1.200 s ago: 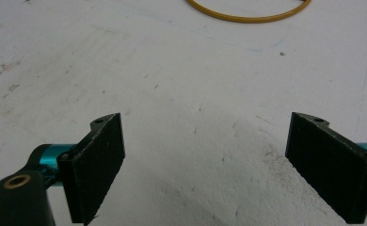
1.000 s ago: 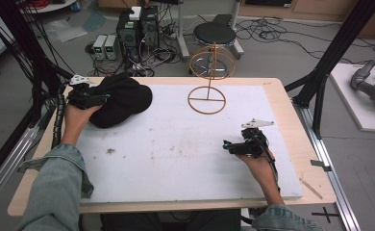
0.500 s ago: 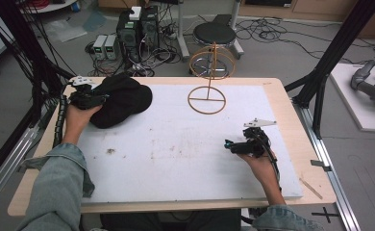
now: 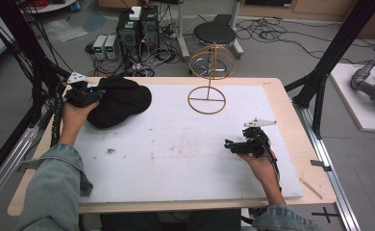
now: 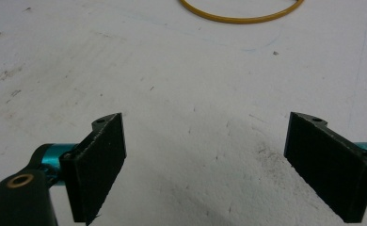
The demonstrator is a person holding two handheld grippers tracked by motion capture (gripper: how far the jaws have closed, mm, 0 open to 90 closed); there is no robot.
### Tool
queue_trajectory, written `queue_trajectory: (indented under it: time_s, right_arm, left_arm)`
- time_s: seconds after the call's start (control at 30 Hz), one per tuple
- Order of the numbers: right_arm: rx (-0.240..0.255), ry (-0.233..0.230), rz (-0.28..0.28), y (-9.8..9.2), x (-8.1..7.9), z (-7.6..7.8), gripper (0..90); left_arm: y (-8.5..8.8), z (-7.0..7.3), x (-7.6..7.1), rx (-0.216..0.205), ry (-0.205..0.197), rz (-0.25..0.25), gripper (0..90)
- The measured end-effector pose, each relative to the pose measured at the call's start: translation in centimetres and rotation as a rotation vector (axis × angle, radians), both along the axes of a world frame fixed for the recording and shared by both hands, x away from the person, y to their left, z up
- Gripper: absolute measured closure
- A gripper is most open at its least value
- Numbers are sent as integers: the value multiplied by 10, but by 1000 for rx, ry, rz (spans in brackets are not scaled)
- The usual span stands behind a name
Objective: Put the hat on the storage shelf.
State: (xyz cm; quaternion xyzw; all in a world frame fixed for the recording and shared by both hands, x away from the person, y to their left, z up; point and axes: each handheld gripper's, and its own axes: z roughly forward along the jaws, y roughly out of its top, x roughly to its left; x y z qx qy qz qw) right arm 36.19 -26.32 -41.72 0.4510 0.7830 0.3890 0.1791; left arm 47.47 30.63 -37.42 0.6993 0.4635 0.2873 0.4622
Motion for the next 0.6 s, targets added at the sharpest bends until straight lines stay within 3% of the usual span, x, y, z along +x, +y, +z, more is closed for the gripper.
queue_trajectory:
  time_s: [0.07,0.2,0.27,0.37,0.5,0.53,0.6]
  right_arm:
    - [0,2,2,1,0,0,130]
    - [-3,6,1,1,0,0,130]
    - [0,7,0,1,-1,0,130]
    - [0,3,0,1,0,0,130]
    - [-2,2,2,1,0,-1,130]
    - [0,4,0,1,0,0,130]
    - [1,4,1,1,0,0,130]
  left_arm:
    - [0,3,-3,4,-6,1,704]
    - [1,12,-7,-46,-25,9,704]
    - [1,18,-10,-49,-32,9,705]
    - [-3,33,-12,-12,-31,15,705]
    - [-12,58,-16,4,-58,-10,705]
    - [-17,70,-18,-9,-64,-26,705]
    - [-20,77,-18,-33,-61,-49,705]
